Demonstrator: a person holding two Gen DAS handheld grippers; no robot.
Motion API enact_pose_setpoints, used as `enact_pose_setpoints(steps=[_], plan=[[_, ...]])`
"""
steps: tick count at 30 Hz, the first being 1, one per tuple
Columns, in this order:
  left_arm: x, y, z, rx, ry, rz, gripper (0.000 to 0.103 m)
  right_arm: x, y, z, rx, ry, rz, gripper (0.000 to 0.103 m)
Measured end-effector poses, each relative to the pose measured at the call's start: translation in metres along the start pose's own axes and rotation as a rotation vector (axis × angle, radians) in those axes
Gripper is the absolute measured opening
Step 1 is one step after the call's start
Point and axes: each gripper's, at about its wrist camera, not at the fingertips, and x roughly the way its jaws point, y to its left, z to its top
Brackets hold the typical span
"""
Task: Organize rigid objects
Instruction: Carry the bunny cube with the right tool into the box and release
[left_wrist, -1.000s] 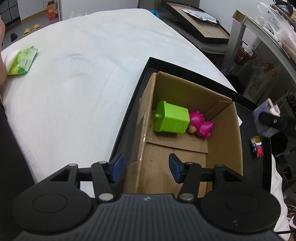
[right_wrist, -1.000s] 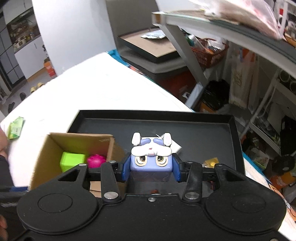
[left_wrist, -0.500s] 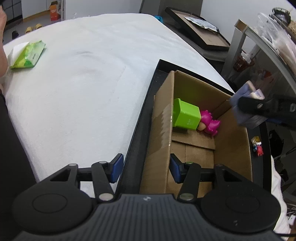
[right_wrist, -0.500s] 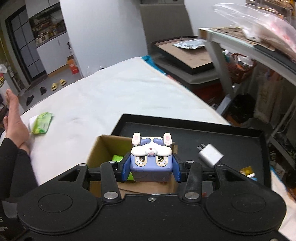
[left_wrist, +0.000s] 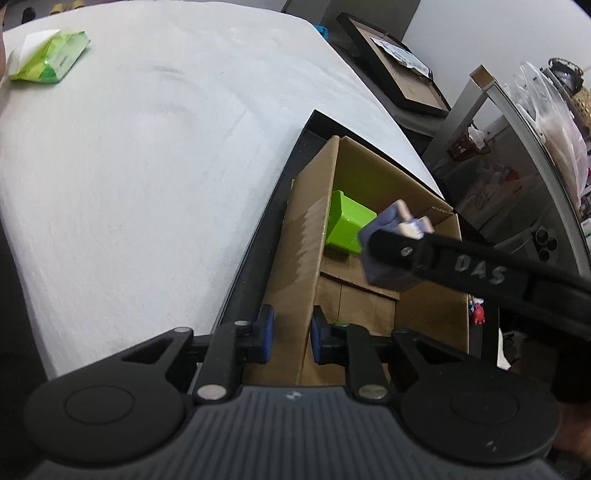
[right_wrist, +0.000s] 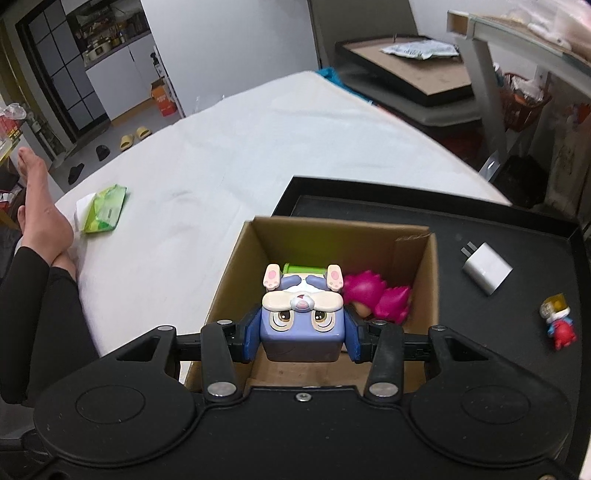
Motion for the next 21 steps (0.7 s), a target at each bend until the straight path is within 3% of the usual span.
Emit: enact_pose_setpoints(steps=[14, 21], plan=[[-0.001, 0.006, 0.004, -0.02, 0.013, -0.018, 0.02, 0.039, 0.013, -0.009, 0.047, 0.083, 0.045, 0.043], [-0.002, 0.004, 0.004, -0.019, 0.008, -0.003, 0.019, 0.054, 0.001, -0.011, 0.138, 0.124, 0.081, 0.045]])
